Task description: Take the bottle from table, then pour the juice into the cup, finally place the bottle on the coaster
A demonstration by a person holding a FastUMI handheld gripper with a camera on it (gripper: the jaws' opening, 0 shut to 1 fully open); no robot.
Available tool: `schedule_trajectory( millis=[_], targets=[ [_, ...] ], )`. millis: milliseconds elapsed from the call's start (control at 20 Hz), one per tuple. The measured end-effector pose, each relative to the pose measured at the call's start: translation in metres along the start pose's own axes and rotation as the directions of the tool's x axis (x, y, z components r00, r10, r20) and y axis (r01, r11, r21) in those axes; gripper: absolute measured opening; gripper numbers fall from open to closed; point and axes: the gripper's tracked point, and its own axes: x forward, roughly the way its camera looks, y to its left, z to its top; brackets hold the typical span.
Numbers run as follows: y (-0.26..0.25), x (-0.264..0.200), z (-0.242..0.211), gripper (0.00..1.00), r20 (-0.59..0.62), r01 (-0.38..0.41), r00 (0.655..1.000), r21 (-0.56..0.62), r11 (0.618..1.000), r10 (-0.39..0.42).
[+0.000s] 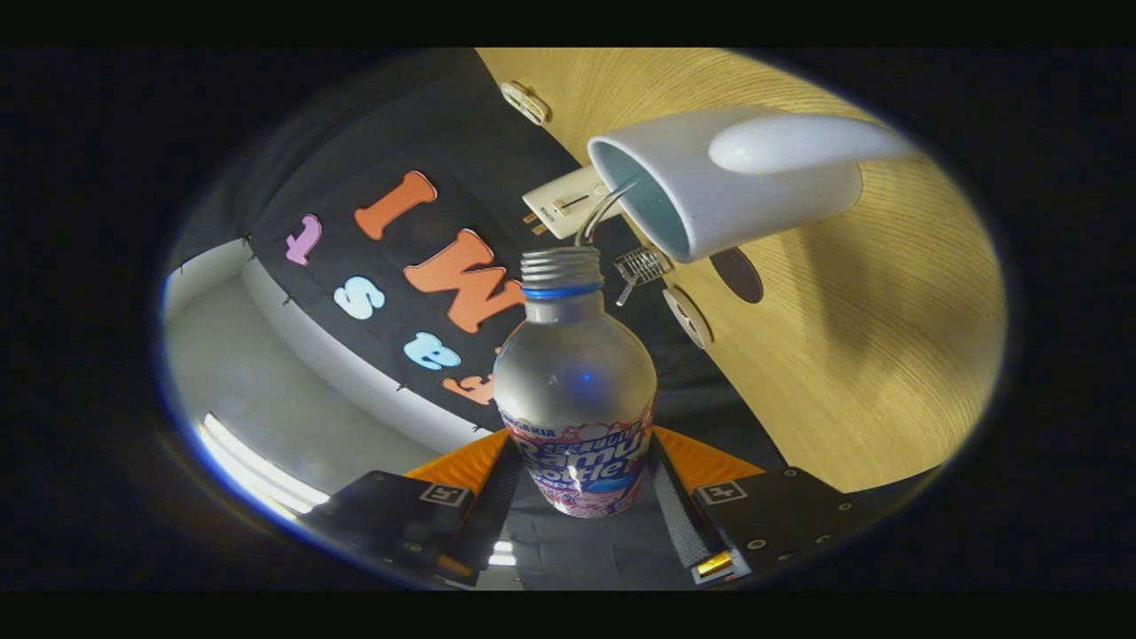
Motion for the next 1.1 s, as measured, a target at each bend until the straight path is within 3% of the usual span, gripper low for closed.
schedule_trajectory(
  millis=[1100],
  targets=[
    [0.014, 0.006, 0.004, 0.77, 0.008, -0.083, 0.997, 0.049, 0.995, 0.082]
  ],
)
